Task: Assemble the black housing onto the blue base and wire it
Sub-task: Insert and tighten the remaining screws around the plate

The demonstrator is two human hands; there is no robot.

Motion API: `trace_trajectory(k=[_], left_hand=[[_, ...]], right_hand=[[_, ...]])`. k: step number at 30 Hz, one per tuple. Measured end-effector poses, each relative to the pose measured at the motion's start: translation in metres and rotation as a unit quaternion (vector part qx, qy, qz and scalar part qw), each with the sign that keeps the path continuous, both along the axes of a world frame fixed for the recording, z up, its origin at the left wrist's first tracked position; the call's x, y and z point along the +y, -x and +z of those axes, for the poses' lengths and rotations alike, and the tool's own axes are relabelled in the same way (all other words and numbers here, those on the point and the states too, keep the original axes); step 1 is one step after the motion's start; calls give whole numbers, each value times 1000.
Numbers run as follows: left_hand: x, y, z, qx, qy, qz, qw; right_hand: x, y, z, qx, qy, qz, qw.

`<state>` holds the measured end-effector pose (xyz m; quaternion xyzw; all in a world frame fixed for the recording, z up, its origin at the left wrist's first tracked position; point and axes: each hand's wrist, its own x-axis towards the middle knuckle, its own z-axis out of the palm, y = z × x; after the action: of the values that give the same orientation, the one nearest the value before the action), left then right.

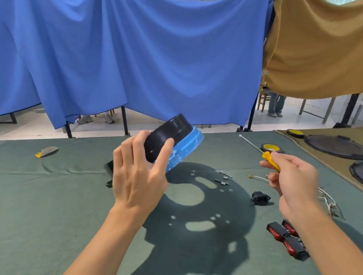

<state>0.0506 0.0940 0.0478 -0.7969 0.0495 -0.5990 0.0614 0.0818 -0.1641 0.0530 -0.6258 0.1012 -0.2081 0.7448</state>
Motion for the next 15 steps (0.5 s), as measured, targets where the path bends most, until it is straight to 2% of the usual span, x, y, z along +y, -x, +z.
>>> trace_trajectory(k=[7, 10, 15], left_hand=[[-4, -2, -52, -3, -134, -90, 987], [-2, 1, -68, 13, -157, -133, 979], [1, 8, -66, 47, -170, -141, 974]], right_hand=[[8, 2, -3, -11, 8, -7, 1000], [13, 2, -6, -14, 22, -11, 1000], [22, 1, -18, -15, 37, -9, 999]])
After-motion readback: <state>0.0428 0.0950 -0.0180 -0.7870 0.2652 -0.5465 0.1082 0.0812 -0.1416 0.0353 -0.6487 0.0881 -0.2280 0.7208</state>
